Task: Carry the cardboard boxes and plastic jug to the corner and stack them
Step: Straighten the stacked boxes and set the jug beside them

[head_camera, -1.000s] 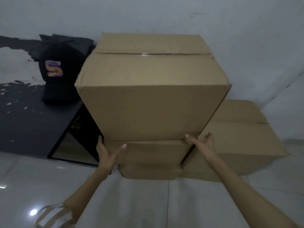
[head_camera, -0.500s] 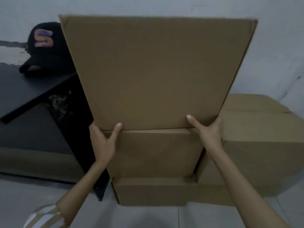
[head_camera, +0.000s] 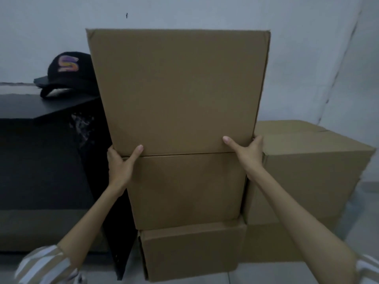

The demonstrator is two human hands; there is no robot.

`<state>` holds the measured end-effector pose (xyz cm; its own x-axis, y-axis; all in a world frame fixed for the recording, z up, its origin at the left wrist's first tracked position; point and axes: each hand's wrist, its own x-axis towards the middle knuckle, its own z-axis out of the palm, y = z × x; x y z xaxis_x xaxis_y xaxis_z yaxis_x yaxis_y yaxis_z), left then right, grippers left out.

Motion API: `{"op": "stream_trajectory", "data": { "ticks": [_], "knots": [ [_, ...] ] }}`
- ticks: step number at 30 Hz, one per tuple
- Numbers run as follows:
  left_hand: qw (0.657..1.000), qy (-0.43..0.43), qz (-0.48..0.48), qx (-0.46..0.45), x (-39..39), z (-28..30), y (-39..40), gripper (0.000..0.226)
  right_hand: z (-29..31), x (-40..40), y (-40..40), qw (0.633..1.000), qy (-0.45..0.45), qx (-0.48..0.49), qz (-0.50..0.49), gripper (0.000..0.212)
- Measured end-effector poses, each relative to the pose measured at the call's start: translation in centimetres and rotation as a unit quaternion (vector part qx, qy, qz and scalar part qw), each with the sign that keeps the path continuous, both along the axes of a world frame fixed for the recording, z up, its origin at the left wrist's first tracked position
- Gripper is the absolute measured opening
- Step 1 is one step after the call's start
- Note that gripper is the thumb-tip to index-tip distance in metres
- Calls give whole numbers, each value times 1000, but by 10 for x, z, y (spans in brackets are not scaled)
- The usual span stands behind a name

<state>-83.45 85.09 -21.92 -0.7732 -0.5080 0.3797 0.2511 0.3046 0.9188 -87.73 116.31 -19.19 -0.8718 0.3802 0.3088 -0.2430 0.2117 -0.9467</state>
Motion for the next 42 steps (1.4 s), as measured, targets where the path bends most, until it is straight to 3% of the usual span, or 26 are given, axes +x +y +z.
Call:
{"op": "stream_trajectory", "data": {
  "ticks": [4,8,10,14,19,25,30,32,34,36,38,42],
  "knots": [
    [999,-11,-38,5,1,-1,0,85,-9,6,-3,999,-20,-32,23,110],
    [997,-13,-64,33,0,1,1,86,-24,5,-3,992,-111,-43,51,106],
    [997,-6,-67,34,0,1,6,86,-24,2,1,991,-93,-75,63,112],
    [998,2,-64,19,-1,-6,18,83,-25,-5,13,990,-60,-109,73,97],
    [997,3,-71,16,-1,-9,18,86,-46,5,13,995,-33,-65,69,91],
    [996,16,-60,62,12,-49,26,92,-121,40,7,993,-30,101,48,98],
    [989,-66,-111,69,31,-119,28,80,-190,55,9,982,-164,83,38,90],
    [985,-114,-109,67,39,-147,26,76,-215,53,12,965,-248,80,13,106],
    [974,-181,-111,77,44,-175,21,91,-231,45,15,944,-303,126,3,122],
    [954,-263,-114,83,46,-202,18,119,-222,41,10,930,-334,154,-5,103],
    [942,-306,-118,68,48,-216,22,134,-217,35,5,919,-355,172,-22,97],
    [941,-323,-101,26,41,-223,30,153,-220,36,-4,905,-377,196,18,124]
  ]
}}
